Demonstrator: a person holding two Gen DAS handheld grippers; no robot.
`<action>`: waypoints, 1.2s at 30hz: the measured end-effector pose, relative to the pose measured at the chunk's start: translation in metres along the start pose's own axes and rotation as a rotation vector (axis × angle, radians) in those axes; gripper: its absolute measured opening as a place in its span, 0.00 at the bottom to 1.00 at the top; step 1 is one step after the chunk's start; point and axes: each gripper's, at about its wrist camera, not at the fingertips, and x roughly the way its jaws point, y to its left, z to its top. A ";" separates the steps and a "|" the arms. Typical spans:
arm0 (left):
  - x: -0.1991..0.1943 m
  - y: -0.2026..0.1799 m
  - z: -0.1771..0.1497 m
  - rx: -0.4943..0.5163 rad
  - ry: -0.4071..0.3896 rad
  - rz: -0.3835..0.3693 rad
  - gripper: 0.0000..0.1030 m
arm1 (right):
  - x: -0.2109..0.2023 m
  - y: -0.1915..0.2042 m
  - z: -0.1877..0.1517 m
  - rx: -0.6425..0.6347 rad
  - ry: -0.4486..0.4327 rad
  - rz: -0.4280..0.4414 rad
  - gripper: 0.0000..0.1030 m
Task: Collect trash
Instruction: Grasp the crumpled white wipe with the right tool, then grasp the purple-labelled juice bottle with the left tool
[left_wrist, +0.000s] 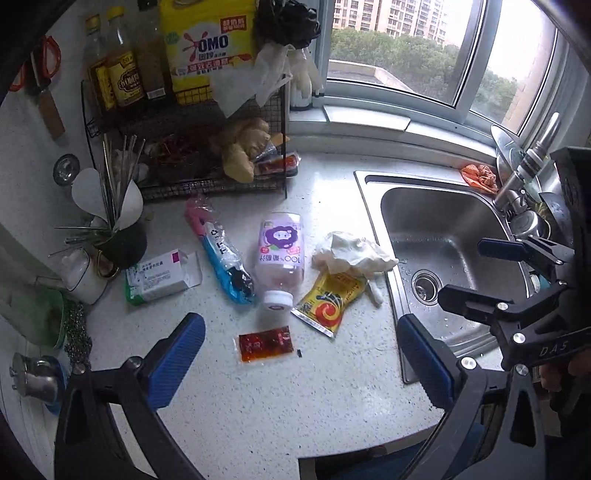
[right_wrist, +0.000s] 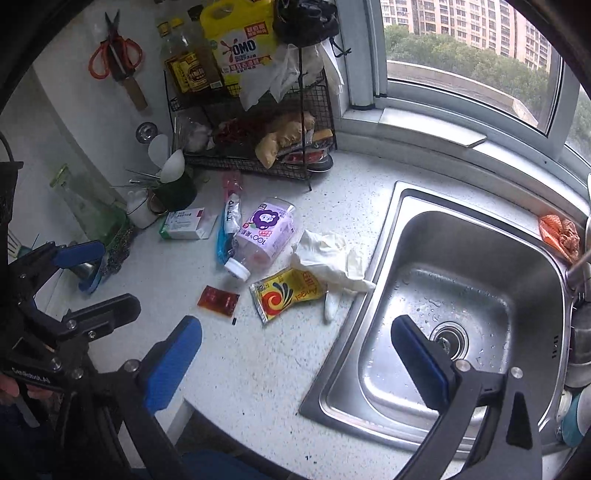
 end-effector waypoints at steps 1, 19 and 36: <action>0.010 0.003 0.005 0.000 0.012 -0.004 1.00 | 0.010 -0.002 0.007 0.000 0.016 -0.001 0.99; 0.139 0.043 0.038 -0.026 0.194 -0.016 1.00 | 0.168 -0.028 0.056 -0.037 0.268 0.020 0.99; 0.151 0.051 0.054 -0.038 0.202 -0.024 1.00 | 0.162 -0.036 0.041 -0.037 0.315 0.028 0.08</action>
